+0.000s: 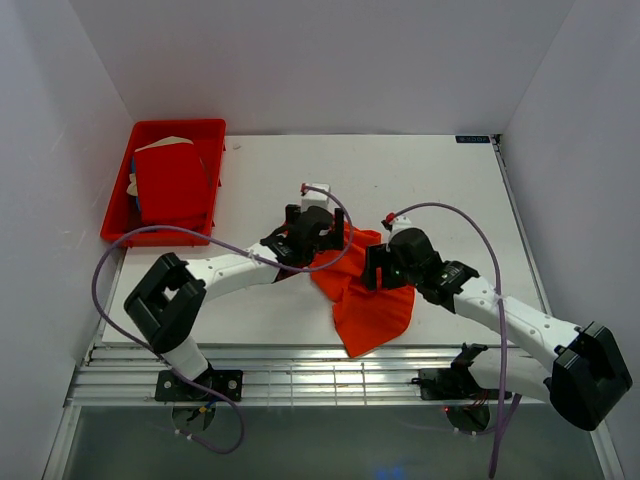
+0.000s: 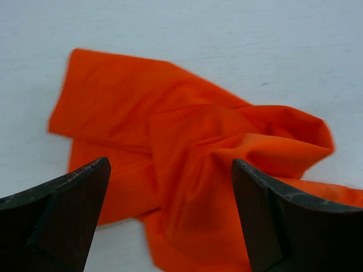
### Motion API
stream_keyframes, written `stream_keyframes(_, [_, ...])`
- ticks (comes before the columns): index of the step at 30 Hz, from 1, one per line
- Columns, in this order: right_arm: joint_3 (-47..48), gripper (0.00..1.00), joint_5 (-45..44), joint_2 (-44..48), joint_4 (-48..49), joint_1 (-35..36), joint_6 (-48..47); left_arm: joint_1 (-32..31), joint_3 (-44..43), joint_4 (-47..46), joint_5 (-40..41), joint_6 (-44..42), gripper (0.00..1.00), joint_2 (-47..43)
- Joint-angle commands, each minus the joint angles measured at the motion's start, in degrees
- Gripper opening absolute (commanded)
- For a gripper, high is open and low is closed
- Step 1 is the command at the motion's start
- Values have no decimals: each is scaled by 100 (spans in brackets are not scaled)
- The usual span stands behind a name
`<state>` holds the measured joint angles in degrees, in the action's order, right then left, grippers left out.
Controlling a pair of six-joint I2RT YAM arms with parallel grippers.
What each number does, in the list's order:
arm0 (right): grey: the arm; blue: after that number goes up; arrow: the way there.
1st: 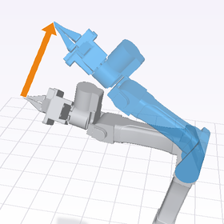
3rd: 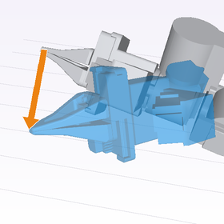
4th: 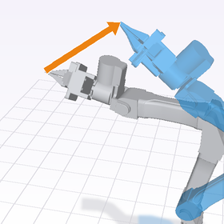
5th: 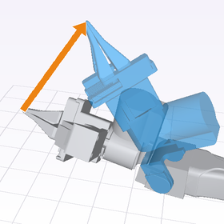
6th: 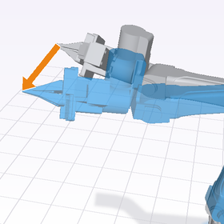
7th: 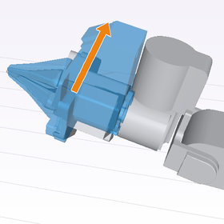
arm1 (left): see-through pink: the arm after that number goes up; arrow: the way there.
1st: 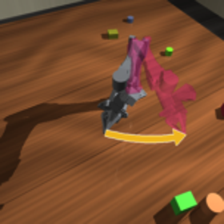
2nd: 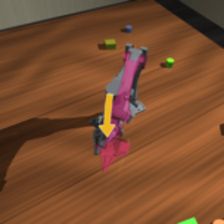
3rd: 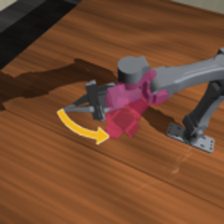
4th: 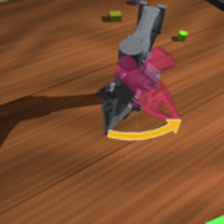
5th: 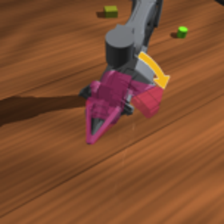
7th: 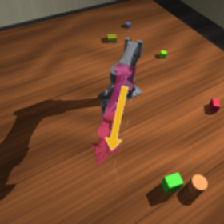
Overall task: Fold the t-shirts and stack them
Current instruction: Flatten the tshirt out
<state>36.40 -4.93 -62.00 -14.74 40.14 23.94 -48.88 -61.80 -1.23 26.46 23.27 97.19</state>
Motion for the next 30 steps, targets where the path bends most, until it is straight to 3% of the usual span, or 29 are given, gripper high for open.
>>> stream_keyframes(1, [595, 76, -333, -137, 559, 274, -117, 352, 641, -138, 1036, 371, 98, -1093])
stream_keyframes(6, [1482, 70, -447, -1006, 586, 705, -302, 1089, 1197, -255, 615, 468, 98, -1422])
stream_keyframes(13, [2590, 65, -729, -2587, 429, 1075, -338, 1469, 960, -667, 220, 152, 92, -623])
stream_keyframes(20, [3241, 61, -1290, -3397, -151, 1268, -320, 1741, 696, -773, -211, 73, 86, 107])
stream_keyframes(23, [3303, 51, -1449, -3608, -354, 1338, -276, 1847, 731, -869, -281, 73, 85, 222])
stream_keyframes(24, [3303, 40, -1467, -3652, -363, 1339, -268, 1873, 748, -939, -316, 73, 84, 239])
stream_keyframes(27, [3268, 22, -1511, -3810, -389, 1356, -206, 1979, 783, -992, -439, 73, 84, 283])
stream_keyframes(30, [3303, 23, -1581, -3942, -459, 1382, -153, 2049, 819, -1089, -632, 108, 84, 327])
